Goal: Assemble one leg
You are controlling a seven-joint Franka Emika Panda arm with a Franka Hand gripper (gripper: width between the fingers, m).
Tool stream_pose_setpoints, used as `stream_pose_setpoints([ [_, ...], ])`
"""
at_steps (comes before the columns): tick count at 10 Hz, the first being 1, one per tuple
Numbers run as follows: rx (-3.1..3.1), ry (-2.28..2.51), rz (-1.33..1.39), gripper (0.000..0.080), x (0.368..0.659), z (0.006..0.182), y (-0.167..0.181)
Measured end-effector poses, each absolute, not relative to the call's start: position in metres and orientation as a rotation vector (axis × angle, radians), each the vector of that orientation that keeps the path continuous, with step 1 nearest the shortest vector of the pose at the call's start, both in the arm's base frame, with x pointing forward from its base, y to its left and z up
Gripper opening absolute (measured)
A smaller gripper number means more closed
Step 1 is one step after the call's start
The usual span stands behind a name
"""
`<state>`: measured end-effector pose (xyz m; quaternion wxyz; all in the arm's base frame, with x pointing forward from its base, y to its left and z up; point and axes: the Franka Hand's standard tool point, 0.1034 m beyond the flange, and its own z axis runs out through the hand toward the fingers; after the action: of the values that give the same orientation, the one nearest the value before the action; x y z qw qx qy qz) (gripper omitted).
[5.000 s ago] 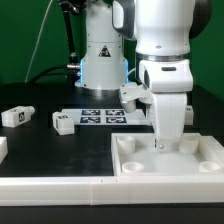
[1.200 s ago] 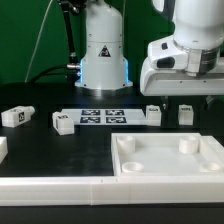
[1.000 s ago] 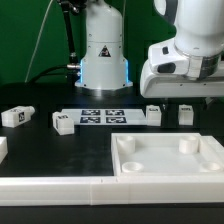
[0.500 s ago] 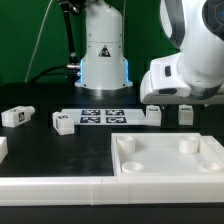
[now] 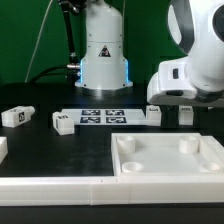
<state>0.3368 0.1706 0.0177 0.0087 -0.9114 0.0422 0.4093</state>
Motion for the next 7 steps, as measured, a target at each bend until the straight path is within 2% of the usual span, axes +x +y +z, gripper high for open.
stream_pose_setpoints([
  [3, -2.853, 0.133, 1.280, 0.0649, 0.321, 0.008, 0.166],
  [7, -2.821, 0.123, 1.361, 0.0649, 0.318, 0.007, 0.168],
])
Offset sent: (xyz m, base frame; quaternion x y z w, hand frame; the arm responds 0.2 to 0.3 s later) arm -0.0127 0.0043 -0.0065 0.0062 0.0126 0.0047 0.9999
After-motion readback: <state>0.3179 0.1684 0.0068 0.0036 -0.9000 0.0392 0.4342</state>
